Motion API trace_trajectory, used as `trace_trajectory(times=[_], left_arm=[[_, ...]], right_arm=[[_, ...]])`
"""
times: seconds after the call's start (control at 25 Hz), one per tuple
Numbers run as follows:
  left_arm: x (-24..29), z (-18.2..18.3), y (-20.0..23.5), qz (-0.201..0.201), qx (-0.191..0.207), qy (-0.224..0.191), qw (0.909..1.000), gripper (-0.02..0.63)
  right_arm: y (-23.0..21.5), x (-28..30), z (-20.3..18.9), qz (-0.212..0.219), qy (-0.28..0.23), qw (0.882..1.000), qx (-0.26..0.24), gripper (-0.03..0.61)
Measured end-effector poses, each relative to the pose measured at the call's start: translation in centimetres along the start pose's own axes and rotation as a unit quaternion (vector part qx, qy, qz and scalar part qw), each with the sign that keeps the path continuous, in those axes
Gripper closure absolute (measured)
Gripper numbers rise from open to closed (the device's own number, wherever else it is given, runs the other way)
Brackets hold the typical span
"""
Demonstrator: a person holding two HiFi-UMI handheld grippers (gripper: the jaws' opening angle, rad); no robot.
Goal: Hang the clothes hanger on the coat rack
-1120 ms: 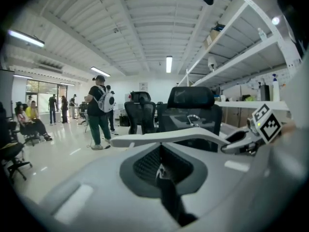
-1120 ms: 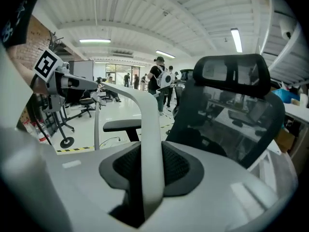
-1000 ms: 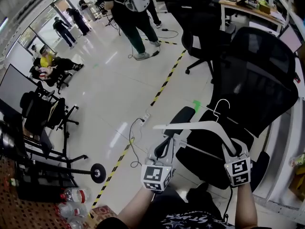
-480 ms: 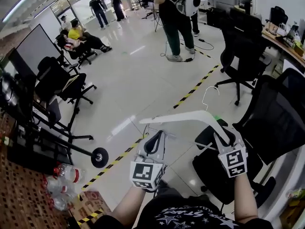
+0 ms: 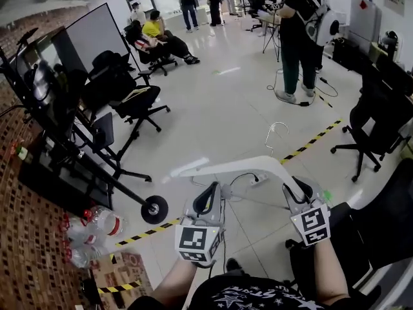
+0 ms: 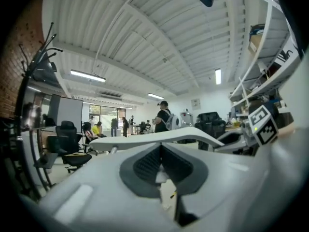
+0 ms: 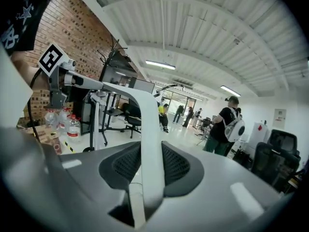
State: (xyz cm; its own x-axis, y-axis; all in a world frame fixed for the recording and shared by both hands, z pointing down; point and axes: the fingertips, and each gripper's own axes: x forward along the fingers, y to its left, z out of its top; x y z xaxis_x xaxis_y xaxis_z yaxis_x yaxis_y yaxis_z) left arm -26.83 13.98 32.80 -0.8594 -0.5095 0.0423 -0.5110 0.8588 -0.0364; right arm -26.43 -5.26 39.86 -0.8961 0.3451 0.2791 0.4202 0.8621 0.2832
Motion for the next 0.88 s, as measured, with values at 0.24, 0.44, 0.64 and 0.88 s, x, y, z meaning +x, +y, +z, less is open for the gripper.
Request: trace_trajectory(times=[0.24, 0.44, 0.64, 0.88], left_arm=[[-1.8, 1.7, 9.8, 0.072, -0.005, -0.012, 0.9973, 0.609], [-4.9, 0.8, 16.7, 0.148, 0.006, -0.014, 0.9889, 0.609], [-8.8, 1.3, 21.8, 0.234, 0.026, -0.023, 0.9716, 0.609], [-10.1, 2.7, 24.5, 0.296, 0.031, -0.027, 0.9543, 0.609]], right_arm=[[6.1, 9.6, 6.5, 0.080, -0.041, 0.995, -0.032, 0.456], [12.1, 15.3, 9.2, 0.134, -0.069, 0.988, -0.044, 0.456], [17.9, 20.1, 13.5, 0.211, -0.125, 0.967, -0.073, 0.456], [21.4, 24.1, 18.1, 0.270, -0.177, 0.941, -0.101, 0.456]])
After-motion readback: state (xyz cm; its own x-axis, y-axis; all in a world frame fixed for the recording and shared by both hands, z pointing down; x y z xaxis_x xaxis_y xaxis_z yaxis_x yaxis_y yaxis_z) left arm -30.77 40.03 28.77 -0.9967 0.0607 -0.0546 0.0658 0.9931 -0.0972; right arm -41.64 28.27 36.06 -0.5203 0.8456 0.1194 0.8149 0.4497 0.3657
